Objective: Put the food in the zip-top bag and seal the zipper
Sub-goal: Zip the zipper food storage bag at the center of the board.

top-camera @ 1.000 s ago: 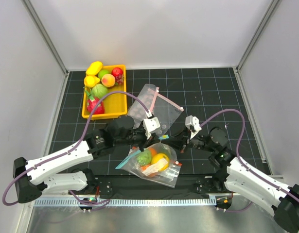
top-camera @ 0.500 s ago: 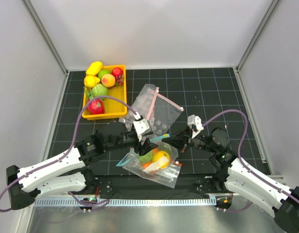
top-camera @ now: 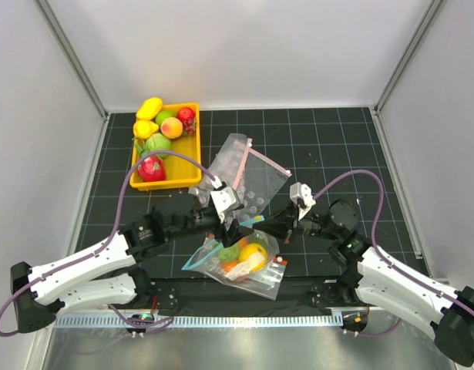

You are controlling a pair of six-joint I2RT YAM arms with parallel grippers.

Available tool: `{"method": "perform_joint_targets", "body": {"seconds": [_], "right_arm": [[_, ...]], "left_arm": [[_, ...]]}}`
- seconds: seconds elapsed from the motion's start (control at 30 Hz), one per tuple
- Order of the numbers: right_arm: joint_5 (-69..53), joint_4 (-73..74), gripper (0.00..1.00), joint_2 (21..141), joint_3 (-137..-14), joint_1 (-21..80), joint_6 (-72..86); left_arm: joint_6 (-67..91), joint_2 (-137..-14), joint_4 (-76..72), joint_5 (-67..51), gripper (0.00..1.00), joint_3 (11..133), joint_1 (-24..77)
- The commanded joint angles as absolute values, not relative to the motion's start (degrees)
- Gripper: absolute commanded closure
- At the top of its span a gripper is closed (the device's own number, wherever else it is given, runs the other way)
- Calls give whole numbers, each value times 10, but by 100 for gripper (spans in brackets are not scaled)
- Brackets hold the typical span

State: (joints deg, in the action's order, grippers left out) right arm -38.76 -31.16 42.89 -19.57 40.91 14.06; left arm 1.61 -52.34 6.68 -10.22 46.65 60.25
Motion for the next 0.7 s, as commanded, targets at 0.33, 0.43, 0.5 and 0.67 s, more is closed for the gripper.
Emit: {"method": "perform_joint_targets", "body": {"seconds": [0.33, 0.43, 0.5, 0.67], "right_arm": [[-388, -313, 99, 429, -232, 432, 115], [-386, -311, 99, 429, -233, 433, 113], [-386, -311, 99, 430, -233, 434, 112], [-386, -308, 99, 432, -234, 437, 110]], "left_arm": [[-11, -577, 23, -122, 31, 505, 602], [-12, -574, 18, -132, 31, 505, 602], [-13, -563, 11, -134, 31, 499, 602], [-12, -547, 3, -138, 35, 490, 602]]}}
